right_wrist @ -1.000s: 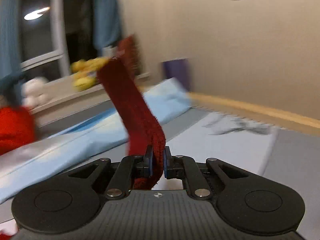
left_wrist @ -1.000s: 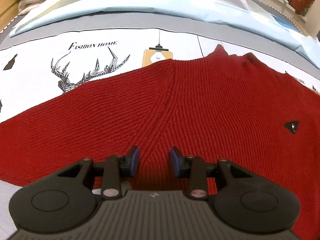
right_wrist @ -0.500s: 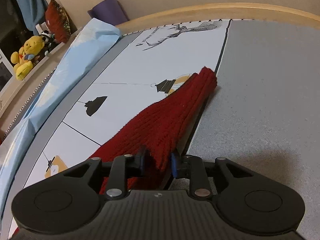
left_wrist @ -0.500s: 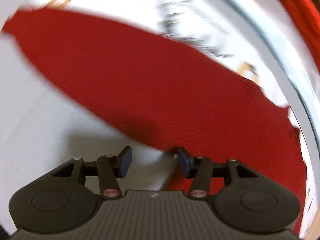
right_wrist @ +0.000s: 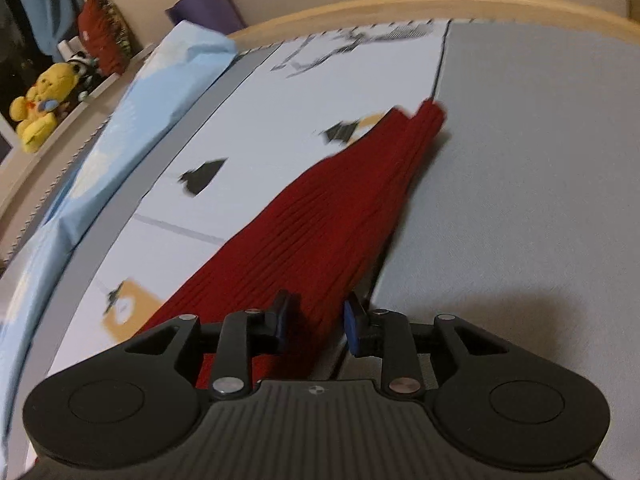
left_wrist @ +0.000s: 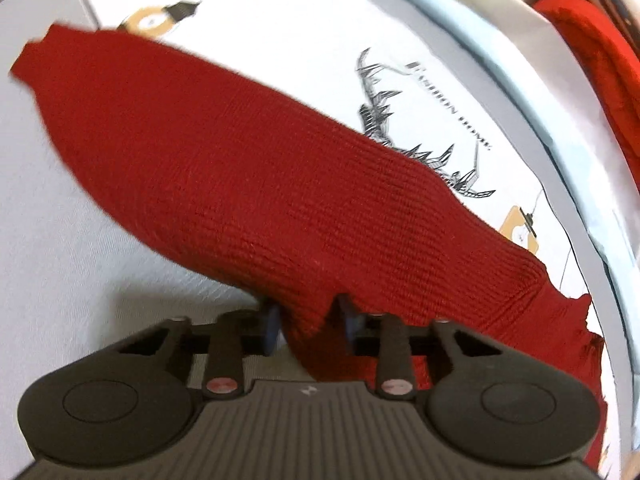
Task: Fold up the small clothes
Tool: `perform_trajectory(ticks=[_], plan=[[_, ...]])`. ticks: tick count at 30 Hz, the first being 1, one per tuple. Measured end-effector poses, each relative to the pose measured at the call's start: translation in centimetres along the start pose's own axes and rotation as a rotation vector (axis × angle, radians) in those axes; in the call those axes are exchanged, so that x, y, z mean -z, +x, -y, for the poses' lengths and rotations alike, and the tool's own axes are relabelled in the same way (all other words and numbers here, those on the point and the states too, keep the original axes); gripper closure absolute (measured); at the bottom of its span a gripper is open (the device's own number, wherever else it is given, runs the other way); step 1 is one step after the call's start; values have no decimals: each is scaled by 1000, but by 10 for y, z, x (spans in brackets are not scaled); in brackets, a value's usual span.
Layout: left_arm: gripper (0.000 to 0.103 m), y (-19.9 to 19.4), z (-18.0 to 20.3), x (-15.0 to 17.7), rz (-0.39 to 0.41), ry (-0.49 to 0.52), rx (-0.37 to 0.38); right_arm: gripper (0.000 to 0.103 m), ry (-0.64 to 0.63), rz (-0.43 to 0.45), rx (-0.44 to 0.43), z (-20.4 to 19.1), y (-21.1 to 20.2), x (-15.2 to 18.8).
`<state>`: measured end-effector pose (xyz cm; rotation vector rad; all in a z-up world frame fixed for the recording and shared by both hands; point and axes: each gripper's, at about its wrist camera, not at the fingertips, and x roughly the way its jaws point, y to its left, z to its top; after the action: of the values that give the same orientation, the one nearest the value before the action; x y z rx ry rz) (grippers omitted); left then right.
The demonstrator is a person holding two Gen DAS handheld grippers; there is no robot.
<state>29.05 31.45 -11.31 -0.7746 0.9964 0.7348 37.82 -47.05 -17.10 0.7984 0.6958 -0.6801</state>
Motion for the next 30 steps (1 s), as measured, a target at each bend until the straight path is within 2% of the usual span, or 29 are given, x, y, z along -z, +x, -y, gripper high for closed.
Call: perform_trajectory(ticks=[1, 3, 6, 10, 13, 16, 18, 20, 23, 26, 28, 30], plan=[[83, 1, 0, 0, 12, 15, 6, 79, -9, 4, -13, -3, 1, 0], [84, 6, 6, -2, 34, 45, 16, 88, -23, 15, -53, -4, 6, -2], [86, 9, 14, -4, 65, 93, 32, 90, -34, 31, -75, 2, 11, -8], [86, 11, 31, -4, 109, 165, 110, 91, -23, 73, -85, 14, 17, -26], [86, 11, 43, 0, 114, 205, 167, 92, 25, 102, -57, 32, 22, -43], [86, 9, 50, 3, 106, 243, 191, 92, 49, 128, -46, 49, 28, -54], [86, 11, 48, 3, 98, 254, 153, 91, 33, 102, -87, 52, 35, -55], [86, 14, 40, 2, 58, 217, 127, 90, 8, 79, -139, 50, 40, -56], [82, 10, 37, 2, 14, 195, 139, 90, -14, 37, -170, 48, 41, -58], [75, -7, 40, 1, -12, 211, 175, 87, -4, 3, -121, 47, 26, -56], [75, -22, 43, 4, -10, 237, 178, 80, -42, -14, -68, 41, 11, -50], [75, -40, 44, 9, 5, 255, 221, 74, -73, -36, -59, 38, -8, -43]])
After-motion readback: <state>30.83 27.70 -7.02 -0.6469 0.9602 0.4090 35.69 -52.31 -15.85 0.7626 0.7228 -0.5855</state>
